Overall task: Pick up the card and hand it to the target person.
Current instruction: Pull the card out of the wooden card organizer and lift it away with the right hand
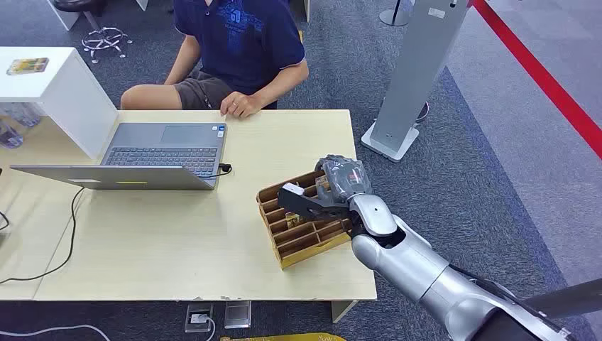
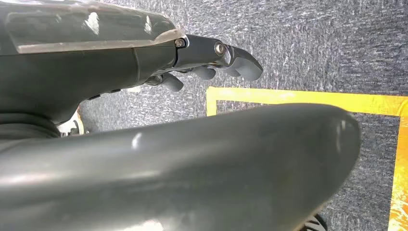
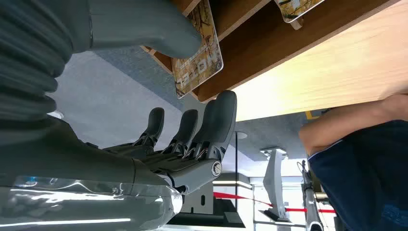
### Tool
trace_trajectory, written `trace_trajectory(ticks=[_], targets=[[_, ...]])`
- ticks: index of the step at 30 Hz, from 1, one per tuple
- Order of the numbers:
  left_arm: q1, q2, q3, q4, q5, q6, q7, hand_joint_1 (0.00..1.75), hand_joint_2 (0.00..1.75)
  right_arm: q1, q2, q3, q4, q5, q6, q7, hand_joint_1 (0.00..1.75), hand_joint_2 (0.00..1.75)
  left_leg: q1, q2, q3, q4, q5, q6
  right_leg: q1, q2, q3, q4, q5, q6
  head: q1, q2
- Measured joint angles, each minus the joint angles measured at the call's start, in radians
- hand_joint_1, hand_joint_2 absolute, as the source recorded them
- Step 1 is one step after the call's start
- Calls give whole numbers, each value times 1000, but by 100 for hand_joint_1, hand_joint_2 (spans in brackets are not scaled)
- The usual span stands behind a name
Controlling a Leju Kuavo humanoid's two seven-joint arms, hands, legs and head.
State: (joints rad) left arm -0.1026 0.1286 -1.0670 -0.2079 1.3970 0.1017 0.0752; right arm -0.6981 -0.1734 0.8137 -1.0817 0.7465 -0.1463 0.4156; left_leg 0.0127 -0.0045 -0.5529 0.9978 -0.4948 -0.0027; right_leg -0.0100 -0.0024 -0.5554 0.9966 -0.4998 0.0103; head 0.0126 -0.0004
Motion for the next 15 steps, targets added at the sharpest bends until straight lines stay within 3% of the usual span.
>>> trace_trajectory(ticks=[15], targets=[[0,0,0,0,-3,0,6,0,0,16,-8,-2,-4,3,8,12,92,175,0,0,0,0,0,0,0,0,0,0,0,0,0,0]])
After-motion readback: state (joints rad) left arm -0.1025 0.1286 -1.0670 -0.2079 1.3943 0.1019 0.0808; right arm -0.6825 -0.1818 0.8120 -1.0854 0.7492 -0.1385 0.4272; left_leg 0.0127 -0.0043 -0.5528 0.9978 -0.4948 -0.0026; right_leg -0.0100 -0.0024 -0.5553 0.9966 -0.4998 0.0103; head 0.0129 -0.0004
